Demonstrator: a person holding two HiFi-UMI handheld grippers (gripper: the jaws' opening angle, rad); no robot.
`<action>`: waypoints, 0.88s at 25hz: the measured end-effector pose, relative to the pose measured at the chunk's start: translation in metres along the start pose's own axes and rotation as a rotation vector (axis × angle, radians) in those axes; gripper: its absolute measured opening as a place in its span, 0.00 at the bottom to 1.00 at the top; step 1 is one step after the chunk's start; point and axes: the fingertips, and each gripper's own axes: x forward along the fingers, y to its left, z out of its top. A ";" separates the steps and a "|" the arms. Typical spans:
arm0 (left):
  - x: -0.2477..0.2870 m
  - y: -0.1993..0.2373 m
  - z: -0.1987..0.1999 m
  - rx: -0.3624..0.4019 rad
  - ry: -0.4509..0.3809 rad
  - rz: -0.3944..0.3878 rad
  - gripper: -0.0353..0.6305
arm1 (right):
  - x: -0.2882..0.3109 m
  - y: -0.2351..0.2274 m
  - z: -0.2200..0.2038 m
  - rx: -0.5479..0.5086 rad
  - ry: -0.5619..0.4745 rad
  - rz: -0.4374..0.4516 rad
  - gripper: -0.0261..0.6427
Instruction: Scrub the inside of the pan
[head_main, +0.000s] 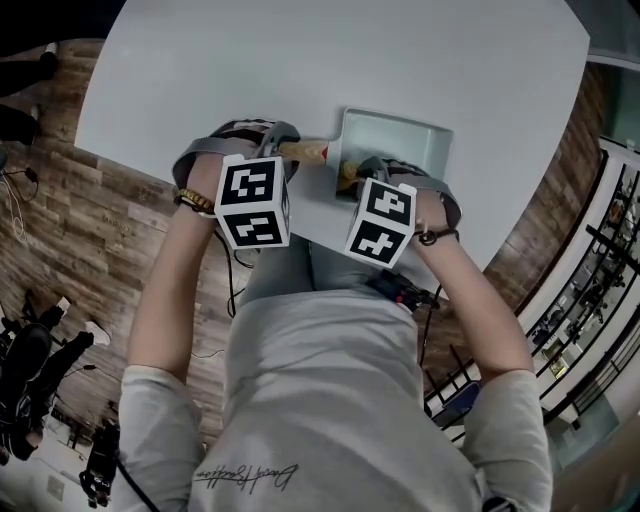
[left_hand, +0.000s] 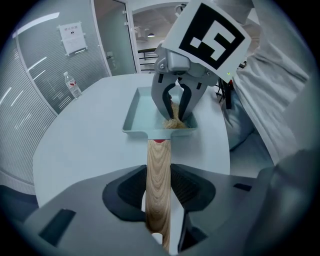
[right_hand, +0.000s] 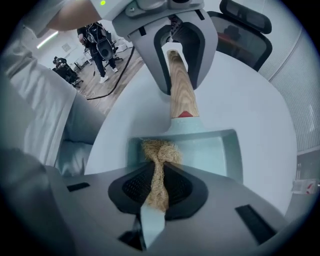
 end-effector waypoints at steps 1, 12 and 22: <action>0.000 0.000 0.000 0.003 0.001 0.001 0.29 | 0.000 -0.007 0.000 0.001 0.000 -0.030 0.14; -0.003 0.000 0.001 0.000 0.004 0.001 0.29 | -0.007 -0.087 -0.008 0.083 -0.033 -0.179 0.15; -0.001 0.000 -0.001 -0.033 0.012 0.008 0.29 | -0.005 -0.081 -0.008 0.079 -0.008 -0.172 0.14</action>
